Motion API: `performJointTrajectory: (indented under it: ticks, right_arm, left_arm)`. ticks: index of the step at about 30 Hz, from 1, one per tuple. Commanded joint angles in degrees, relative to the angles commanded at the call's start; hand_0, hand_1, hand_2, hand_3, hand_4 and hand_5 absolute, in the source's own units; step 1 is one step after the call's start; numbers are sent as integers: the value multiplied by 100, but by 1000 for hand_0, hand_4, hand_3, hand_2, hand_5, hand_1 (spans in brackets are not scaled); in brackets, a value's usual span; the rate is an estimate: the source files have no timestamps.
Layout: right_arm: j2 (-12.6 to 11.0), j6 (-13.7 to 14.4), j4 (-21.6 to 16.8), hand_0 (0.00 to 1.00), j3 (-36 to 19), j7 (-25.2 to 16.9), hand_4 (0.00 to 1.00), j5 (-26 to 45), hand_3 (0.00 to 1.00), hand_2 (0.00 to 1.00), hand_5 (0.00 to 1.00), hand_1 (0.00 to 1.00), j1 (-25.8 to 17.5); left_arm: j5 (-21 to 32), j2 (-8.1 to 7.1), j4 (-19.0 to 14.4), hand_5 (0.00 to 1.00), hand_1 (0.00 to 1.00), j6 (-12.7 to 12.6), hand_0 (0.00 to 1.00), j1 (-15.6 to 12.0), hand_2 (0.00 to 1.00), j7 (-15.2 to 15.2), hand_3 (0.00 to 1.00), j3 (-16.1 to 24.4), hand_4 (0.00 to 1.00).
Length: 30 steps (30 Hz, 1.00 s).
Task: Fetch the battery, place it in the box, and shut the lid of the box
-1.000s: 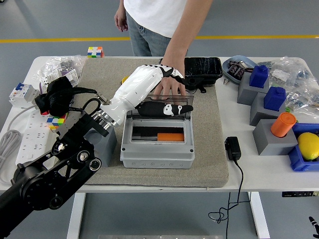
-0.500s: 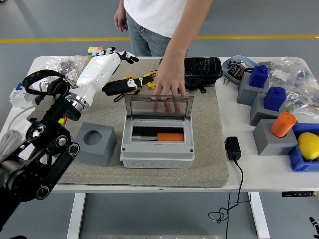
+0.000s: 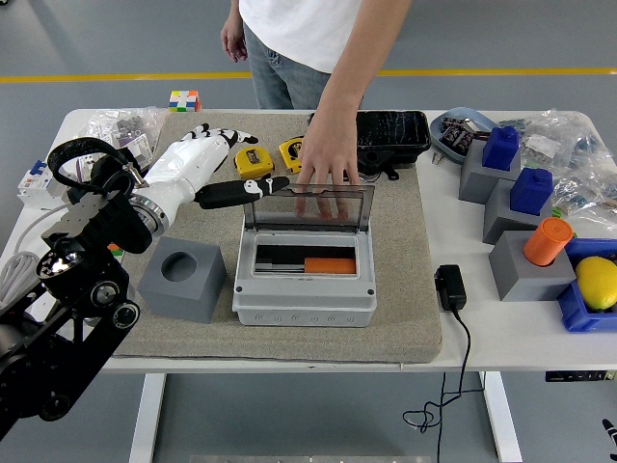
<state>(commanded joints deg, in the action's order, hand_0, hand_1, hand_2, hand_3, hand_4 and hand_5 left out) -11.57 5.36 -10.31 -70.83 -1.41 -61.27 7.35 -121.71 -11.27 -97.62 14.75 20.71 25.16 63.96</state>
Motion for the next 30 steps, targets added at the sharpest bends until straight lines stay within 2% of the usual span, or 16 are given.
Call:
performJointTrajectory:
  ticks: [2,3,6,11,14,15,18,20,21,30]
  right_arm:
    - [-3,1,0,825,-31,3,998,-22,816,778,998,796,2]
    - [-3,0,0,824,-42,5,998,-31,816,778,998,795,1]
    - [3,-1,0,824,-75,8,998,-55,816,778,998,795,1]
    - [9,-2,0,824,-95,2,998,-58,816,778,998,795,13]
    - [4,-2,0,824,-110,10,998,-69,816,778,998,795,10]
    - [2,0,0,824,-128,12,998,-82,816,778,998,795,8]
    - [1,0,0,824,-181,18,998,-118,816,778,998,795,3]
    - [5,1,0,824,-226,21,998,-149,816,778,998,795,5]
    - [7,2,0,824,-249,18,998,-161,816,777,998,794,9]
    - [-1,6,0,824,-370,21,998,-235,816,777,998,794,31]
  left_arm:
    - [99,-11,-67,998,998,132,998,7,941,67,867,-36,998]
    - [145,-15,-90,998,942,203,998,10,872,93,840,-59,998]
    - [194,-22,-81,998,942,316,998,20,872,92,840,-117,998]
    - [244,-40,109,998,912,337,967,30,843,-5,832,-237,998]
    - [256,-44,112,998,912,335,967,14,843,-28,832,-281,998]
    - [256,-45,100,998,893,343,920,12,822,-31,798,-283,998]
    - [273,-68,86,998,893,370,920,16,822,-42,798,-325,998]
    - [335,-112,94,998,893,416,920,11,822,-68,798,-405,998]
    - [390,-140,91,998,858,432,888,0,794,-99,776,-451,998]
    - [605,-378,-94,998,847,393,889,-14,789,-263,765,-753,998]
